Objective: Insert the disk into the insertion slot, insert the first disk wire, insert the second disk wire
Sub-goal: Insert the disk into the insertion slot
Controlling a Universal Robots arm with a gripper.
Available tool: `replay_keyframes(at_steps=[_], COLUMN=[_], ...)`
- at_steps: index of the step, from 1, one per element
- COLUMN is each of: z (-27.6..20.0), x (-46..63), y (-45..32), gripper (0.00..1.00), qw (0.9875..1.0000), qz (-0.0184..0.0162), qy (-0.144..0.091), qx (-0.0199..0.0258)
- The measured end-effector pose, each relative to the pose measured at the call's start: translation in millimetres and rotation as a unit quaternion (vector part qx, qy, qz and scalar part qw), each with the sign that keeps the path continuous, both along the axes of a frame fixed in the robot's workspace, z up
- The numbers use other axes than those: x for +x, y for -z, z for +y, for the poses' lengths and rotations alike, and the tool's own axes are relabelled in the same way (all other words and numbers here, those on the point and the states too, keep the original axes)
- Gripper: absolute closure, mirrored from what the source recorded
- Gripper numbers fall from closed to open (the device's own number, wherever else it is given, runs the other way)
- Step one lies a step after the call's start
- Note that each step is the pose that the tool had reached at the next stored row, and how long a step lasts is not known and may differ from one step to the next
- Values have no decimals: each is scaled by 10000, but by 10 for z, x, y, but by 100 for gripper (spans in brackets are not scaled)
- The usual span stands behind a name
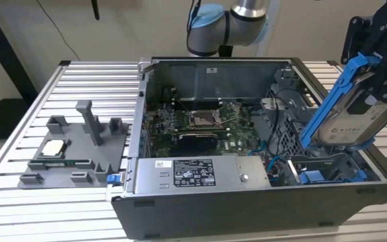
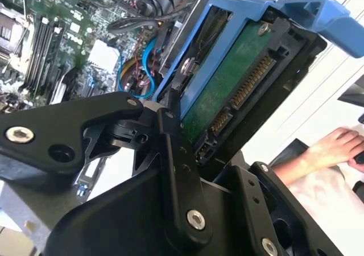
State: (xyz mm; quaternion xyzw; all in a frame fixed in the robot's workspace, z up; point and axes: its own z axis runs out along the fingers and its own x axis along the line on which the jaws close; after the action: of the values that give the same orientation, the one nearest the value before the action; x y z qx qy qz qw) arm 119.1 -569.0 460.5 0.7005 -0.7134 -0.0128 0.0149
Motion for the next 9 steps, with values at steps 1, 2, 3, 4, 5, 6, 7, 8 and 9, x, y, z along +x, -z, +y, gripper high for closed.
replay_keyframes(at_steps=[1,2,3,4,5,6,7,8,9], z=[-3,-6,-9,-10,-11,-11,-11,-12,-12], x=[0,0,0,0,0,0,0,0,0], y=[14,29,42,53,63,68,68,68,69], gripper=[67,67,67,67,67,67,67,67,67], qw=[10000,10000,10000,10000,10000,10000,10000,10000,10000], qz=[0,0,0,0,0,0,0,0,0], qy=[0,0,0,0,0,0,0,0,0], qx=[-1,0,0,0,0,0,-1,-1,0])
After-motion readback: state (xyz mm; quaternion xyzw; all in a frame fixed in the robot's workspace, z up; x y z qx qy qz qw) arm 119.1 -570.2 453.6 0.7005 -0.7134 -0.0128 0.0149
